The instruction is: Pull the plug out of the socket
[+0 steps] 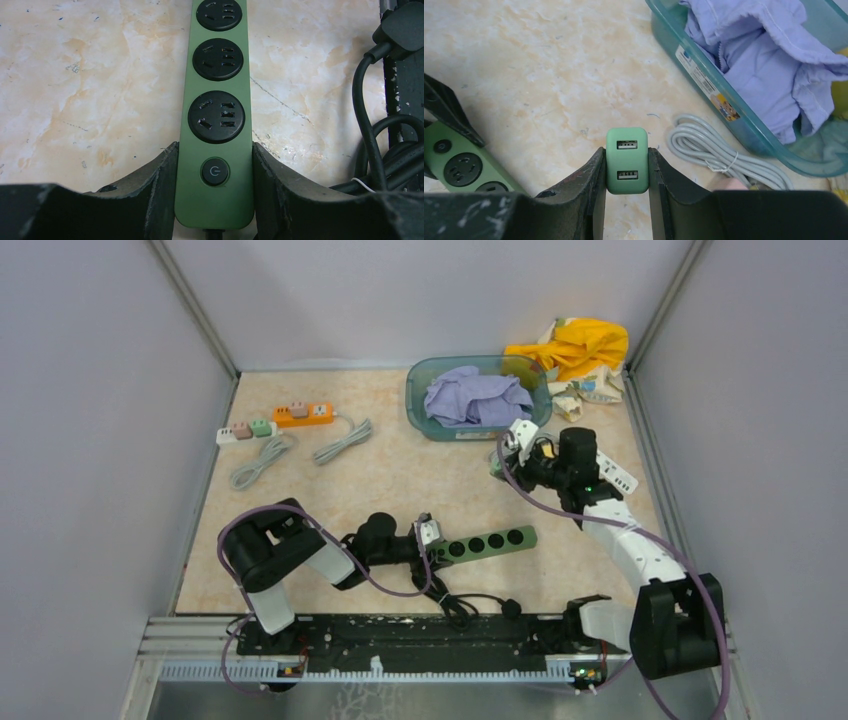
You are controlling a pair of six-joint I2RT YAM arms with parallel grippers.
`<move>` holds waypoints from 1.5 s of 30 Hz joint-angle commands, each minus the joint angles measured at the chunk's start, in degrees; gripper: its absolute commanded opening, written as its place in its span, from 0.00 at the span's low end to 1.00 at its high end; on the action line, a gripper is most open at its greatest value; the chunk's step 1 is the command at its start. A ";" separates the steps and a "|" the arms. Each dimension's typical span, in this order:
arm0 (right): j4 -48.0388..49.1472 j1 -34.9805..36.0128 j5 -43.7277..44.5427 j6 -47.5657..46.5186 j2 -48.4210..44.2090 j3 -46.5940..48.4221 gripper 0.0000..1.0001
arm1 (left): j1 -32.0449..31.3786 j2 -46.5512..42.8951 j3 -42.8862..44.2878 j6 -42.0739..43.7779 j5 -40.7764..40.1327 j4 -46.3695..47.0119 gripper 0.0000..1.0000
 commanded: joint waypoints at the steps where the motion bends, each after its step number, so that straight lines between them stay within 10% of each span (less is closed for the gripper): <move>1: 6.71 -0.90 6.77 3.63 -1.99 -0.83 0.00 | 0.03 0.22 -2.13 -1.83 -0.41 -5.57 0.02; 27: 22.10 -5.95 37.37 20.77 4.44 -4.34 0.08 | 0.00 0.58 -1.85 -1.92 -0.02 -5.41 0.02; 45: 20.64 -12.57 37.79 26.23 11.96 -2.67 0.18 | 0.09 0.93 -2.60 -2.59 0.59 -3.73 0.02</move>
